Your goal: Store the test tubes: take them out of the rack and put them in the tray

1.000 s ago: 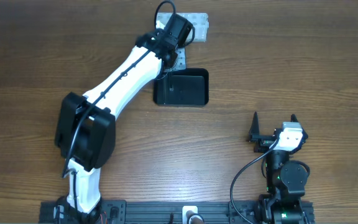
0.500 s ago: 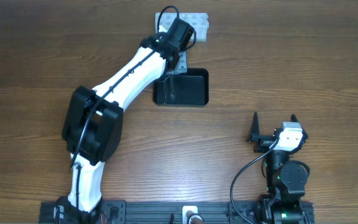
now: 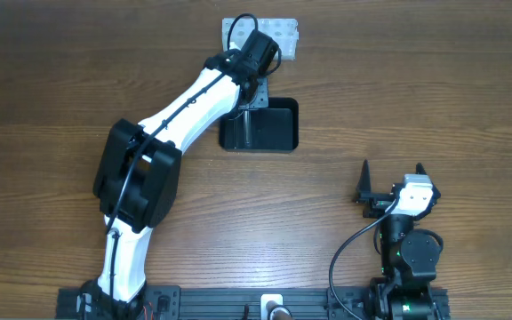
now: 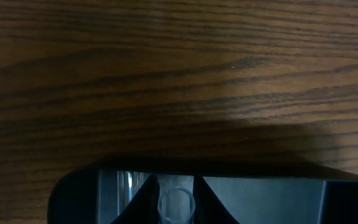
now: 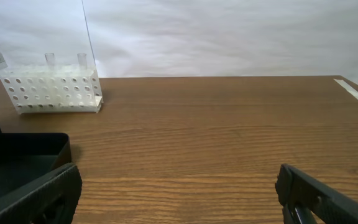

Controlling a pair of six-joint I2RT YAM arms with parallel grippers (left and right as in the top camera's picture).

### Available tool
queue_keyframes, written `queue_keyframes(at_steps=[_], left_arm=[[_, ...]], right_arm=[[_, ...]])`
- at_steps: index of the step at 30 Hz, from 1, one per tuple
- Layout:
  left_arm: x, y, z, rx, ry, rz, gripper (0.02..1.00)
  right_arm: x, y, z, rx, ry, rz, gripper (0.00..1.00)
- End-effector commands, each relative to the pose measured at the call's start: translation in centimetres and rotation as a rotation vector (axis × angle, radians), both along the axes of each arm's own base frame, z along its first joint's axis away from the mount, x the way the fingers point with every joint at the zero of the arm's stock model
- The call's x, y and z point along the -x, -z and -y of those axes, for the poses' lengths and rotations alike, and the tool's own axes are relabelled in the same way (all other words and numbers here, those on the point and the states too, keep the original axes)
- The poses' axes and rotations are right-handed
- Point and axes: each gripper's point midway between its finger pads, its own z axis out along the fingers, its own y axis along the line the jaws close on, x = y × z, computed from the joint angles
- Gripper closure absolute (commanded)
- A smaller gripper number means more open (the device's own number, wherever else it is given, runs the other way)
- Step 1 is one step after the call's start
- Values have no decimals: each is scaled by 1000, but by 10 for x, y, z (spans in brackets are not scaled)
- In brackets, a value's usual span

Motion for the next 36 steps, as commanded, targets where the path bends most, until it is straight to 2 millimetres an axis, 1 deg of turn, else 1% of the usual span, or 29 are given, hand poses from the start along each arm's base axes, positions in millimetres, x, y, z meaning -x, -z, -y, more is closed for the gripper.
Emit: queue_keyframes(at_steps=[1, 6, 12, 14, 15, 17, 18, 19, 20, 22, 23, 24, 26, 28, 30, 32, 34, 36], left_arm=[[3, 3, 5, 12, 2, -13, 840], [6, 4, 7, 11, 7, -20, 792], [10, 5, 7, 3, 12, -33, 779], [9, -1, 7, 6, 11, -19, 770], [7, -8, 7, 8, 9, -5, 766], [3, -32, 4, 9, 0, 53, 739], [0, -51, 0, 7, -11, 99, 698], [-4, -69, -3, 8, -23, 146, 625], [-7, -88, -6, 9, -32, 199, 566], [-16, -135, -12, 16, 0, 326, 421], [-21, -158, -14, 20, 27, 388, 391], [-26, -183, -18, 20, 63, 461, 340], [-34, -227, -31, 1, 113, 588, 316], [-39, -259, -50, -29, 133, 681, 290], [-41, -285, -77, -49, 105, 747, 277], [-40, -303, -106, -55, 55, 786, 251], [-35, -314, -133, -62, 11, 812, 222], [-28, -321, -157, -76, -33, 832, 196]], right_arm=[[0, 3, 2, 2, 7, -1, 9], [0, 3, 2, 1, 8, -1, 7], [0, 3, 2, 1, 8, -1, 7], [0, 3, 2, 1, 8, -1, 9], [0, 3, 2, 1, 7, -1, 9], [0, 3, 2, 1, 7, -1, 9], [0, 3, 2, 2, 7, -1, 7], [0, 3, 2, 1, 7, -1, 9], [0, 3, 2, 1, 7, -1, 9], [0, 3, 2, 2, 8, -1, 9], [0, 3, 2, 1, 7, -1, 9], [0, 3, 2, 1, 8, -1, 9], [0, 3, 2, 1, 7, -1, 9], [0, 3, 2, 1, 7, -1, 7], [0, 3, 2, 1, 7, -1, 14], [0, 3, 2, 1, 7, -1, 7], [0, 3, 2, 1, 8, -1, 7], [0, 3, 2, 1, 8, -1, 7]])
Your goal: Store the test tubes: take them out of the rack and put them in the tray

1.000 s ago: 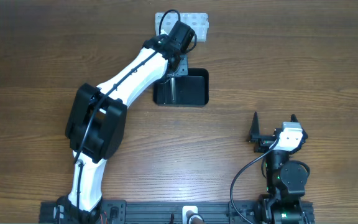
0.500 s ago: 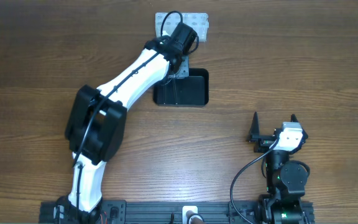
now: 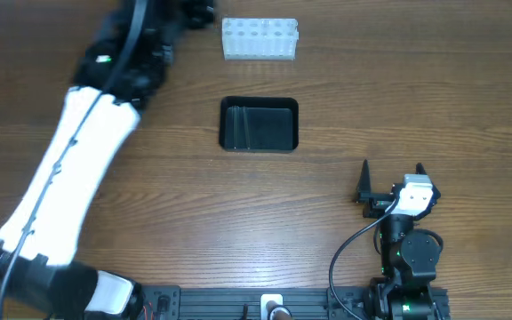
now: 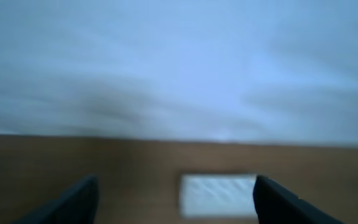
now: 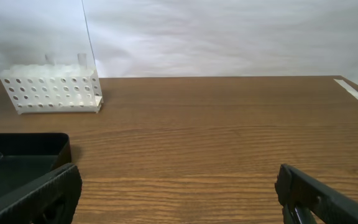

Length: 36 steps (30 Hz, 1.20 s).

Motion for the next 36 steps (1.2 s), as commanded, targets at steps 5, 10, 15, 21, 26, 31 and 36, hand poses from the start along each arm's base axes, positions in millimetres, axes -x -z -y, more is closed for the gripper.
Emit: queue_keyframes(at_steps=[5, 10, 15, 21, 26, 31, 36], left_arm=[[29, 3, -75, -105, -64, 76, 104], [60, 20, -96, -71, -63, 157, 42], [99, 48, -110, -55, -67, 221, 20], [143, 81, -125, -55, -101, 250, 23], [175, 102, -130, -53, -113, 286, 20], [200, 124, -130, -39, -107, 341, 20], [215, 145, -128, -31, -95, 404, 18]], right_arm=[[0, 3, 2, 1, 7, -2, 9], [0, 3, 2, 1, 7, -2, 9], [0, 3, 2, 1, 7, -2, 7], [0, 3, 2, 1, 8, -2, 7], [0, 3, 2, 1, 7, -2, 7], [0, 3, 2, 1, 7, -2, 9], [0, 3, 2, 1, 7, -2, 9]])
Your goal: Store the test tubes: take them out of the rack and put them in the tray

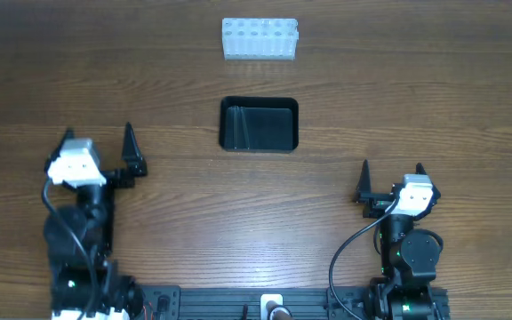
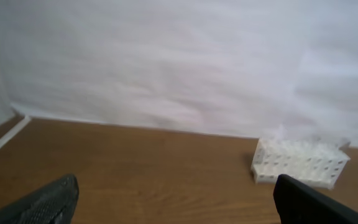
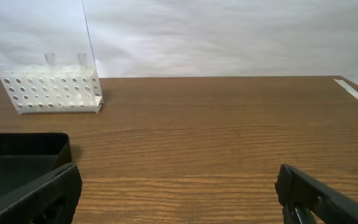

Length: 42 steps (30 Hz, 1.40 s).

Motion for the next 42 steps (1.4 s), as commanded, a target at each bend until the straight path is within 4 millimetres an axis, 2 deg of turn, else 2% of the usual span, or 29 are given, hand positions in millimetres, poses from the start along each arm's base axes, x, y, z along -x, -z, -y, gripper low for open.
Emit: queue_keyframes(at_steps=[1, 9, 16, 19, 42], left_arm=[[9, 23, 4, -8, 27, 23, 18], [18, 53, 9, -9, 59, 40, 20], [25, 72, 9, -10, 59, -30, 18], [27, 90, 9, -10, 59, -99, 18], [26, 89, 8, -10, 56, -98, 20]], right_arm=[[0, 3, 2, 1, 8, -1, 7], [0, 3, 2, 1, 7, -1, 9], [0, 3, 2, 1, 8, -1, 7], [0, 3, 2, 1, 7, -1, 9], [0, 3, 2, 1, 8, -1, 9]])
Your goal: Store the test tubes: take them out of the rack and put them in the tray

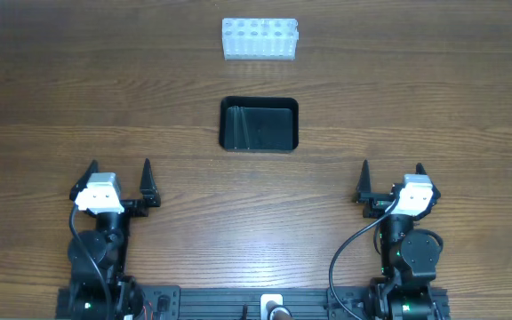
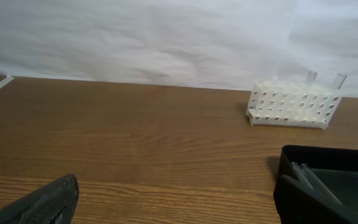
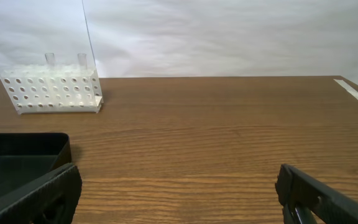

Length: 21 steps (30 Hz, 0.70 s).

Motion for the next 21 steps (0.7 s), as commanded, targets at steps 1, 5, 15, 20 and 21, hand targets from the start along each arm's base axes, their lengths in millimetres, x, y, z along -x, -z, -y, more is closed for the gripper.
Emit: queue_keyframes(at_steps=[1, 5, 15, 20, 21], left_arm=[[0, 0, 1, -7, 7, 4, 18], [0, 0, 1, -7, 7, 5, 18], [0, 0, 1, -7, 7, 4, 20], [0, 0, 1, -7, 7, 4, 18], [0, 0, 1, -7, 7, 4, 18]], right_arm=[[0, 3, 2, 1, 7, -2, 9], [0, 3, 2, 1, 7, -2, 9], [0, 2, 3, 1, 14, 1, 9], [0, 2, 3, 1, 14, 1, 7], [0, 2, 3, 1, 14, 1, 7]])
